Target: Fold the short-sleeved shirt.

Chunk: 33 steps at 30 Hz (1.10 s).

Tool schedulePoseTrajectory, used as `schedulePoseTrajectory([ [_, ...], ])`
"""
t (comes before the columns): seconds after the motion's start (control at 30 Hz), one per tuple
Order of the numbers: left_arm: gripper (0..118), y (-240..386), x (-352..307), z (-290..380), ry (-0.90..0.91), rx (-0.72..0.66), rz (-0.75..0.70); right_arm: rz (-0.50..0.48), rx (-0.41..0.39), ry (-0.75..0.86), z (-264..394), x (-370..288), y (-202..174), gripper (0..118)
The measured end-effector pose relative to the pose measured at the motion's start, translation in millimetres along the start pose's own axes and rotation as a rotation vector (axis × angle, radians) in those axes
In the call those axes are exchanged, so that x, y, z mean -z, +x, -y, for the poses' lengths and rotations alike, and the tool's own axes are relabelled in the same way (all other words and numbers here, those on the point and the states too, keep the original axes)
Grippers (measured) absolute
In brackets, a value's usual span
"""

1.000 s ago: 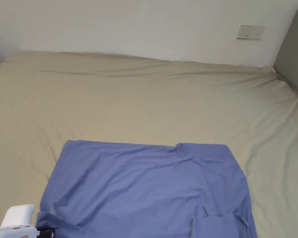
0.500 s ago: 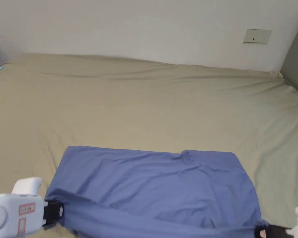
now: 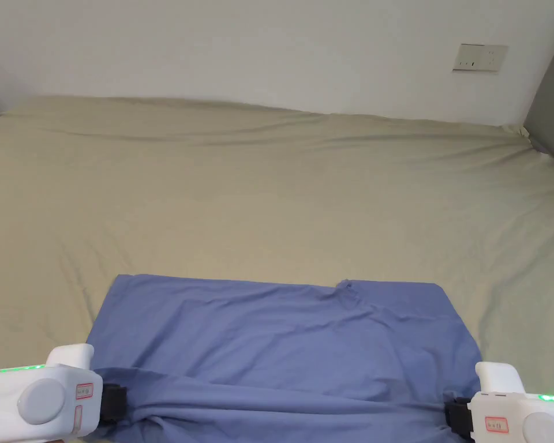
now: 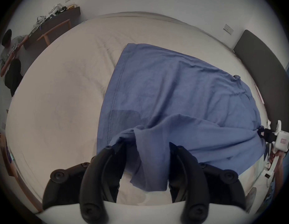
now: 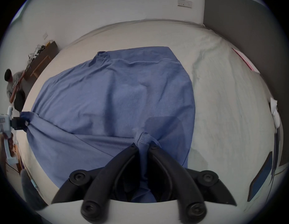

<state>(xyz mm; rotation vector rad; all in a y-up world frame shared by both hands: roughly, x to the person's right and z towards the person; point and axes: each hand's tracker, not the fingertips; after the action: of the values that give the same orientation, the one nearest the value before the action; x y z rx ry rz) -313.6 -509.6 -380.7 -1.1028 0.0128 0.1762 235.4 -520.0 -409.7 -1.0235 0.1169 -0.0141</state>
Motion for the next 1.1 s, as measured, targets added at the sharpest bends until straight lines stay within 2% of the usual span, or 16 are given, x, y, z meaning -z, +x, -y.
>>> schedulePoseTrajectory([
  [0.1,81,-7,-11,0,-0.007,-0.041,0.016,0.013,-0.026,0.005,1,-2,-3,10],
  [0.13,92,-8,-16,0,0.004,-0.045,0.019,0.015,-0.035,0.001,0,-1,-4,13],
  [0.17,98,-6,-25,1,0.021,-0.044,0.015,0.018,-0.040,-0.003,-1,-1,-5,18],
  [0.2,101,-5,-34,1,0.049,-0.043,0.007,0.021,-0.043,-0.006,-3,-1,-5,26],
  [0.27,102,-4,-52,4,0.093,-0.039,0.006,0.026,-0.059,-0.018,-5,-4,-7,61],
  [0.33,102,-2,-71,8,0.120,-0.037,0.016,0.071,-0.084,0.022,-7,-18,-12,66],
  [0.37,102,-2,-80,11,0.135,-0.029,0.020,0.053,-0.073,0.105,-4,-31,-13,69],
  [0.47,103,3,-109,23,0.197,0.003,0.008,-0.015,-0.047,0.273,4,-81,-20,69],
  [0.6,103,8,-124,41,0.232,0.021,0.031,-0.002,-0.122,0.400,30,-136,-35,69],
  [0.67,106,10,-110,45,0.201,0.053,0.020,-0.002,-0.161,0.404,42,-154,-40,69],
  [0.73,107,7,-83,48,0.143,0.073,-0.021,-0.022,-0.168,0.410,53,-169,-43,69],
  [0.87,107,-4,-22,47,0.023,0.036,-0.049,-0.143,-0.112,0.406,78,-190,-38,69],
  [1.0,107,-7,11,34,0.016,0.073,-0.100,-0.053,-0.179,0.387,95,-196,-33,69],
  [1.1,109,-7,14,25,0.037,0.059,-0.088,-0.046,-0.160,0.352,100,-190,-23,69],
])
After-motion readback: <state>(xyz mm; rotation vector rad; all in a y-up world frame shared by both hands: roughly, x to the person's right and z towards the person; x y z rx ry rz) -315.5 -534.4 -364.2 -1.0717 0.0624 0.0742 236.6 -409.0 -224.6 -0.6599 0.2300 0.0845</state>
